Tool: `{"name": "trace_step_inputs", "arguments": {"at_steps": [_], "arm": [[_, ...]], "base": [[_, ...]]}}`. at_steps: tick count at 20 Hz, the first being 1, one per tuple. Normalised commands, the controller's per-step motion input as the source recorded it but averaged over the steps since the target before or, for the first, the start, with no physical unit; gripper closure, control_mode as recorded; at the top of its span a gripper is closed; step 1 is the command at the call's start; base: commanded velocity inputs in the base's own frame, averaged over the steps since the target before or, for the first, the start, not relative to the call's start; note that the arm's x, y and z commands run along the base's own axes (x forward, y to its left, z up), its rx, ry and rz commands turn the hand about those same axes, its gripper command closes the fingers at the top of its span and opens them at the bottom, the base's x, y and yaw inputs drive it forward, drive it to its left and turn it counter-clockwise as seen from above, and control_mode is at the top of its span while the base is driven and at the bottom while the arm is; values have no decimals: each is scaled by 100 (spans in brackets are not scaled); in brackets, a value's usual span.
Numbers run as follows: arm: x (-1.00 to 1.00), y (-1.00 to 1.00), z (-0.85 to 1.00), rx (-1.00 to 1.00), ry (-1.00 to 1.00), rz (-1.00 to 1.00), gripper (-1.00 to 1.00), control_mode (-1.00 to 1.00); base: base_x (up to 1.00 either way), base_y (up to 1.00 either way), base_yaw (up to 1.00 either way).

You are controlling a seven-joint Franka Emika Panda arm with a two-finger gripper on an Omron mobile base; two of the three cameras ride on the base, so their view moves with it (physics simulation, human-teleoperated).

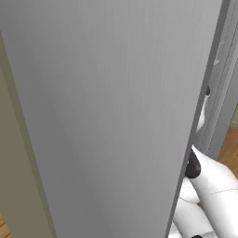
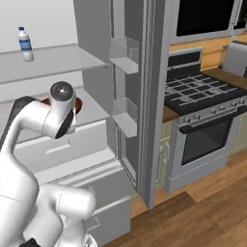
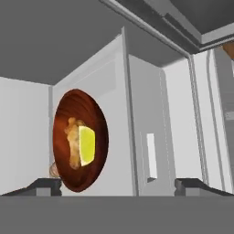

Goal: Pick the chicken drumstick and lemon wedge from their plates and place them in the bowl. Then put the bowl in the fridge.

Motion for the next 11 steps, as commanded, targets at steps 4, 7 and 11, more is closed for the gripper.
{"name": "trace_step_inputs", "arguments": {"at_steps": [4, 7, 11], "arm": [[-100, -70, 87, 10, 5, -19, -100, -100], [-100, -35, 100, 0, -2, -15, -100, -100], [-96, 21, 100, -12, -20, -19, -100, -100]], "base": [[0, 0, 0], [0, 0, 0], [0, 0, 0]]}}
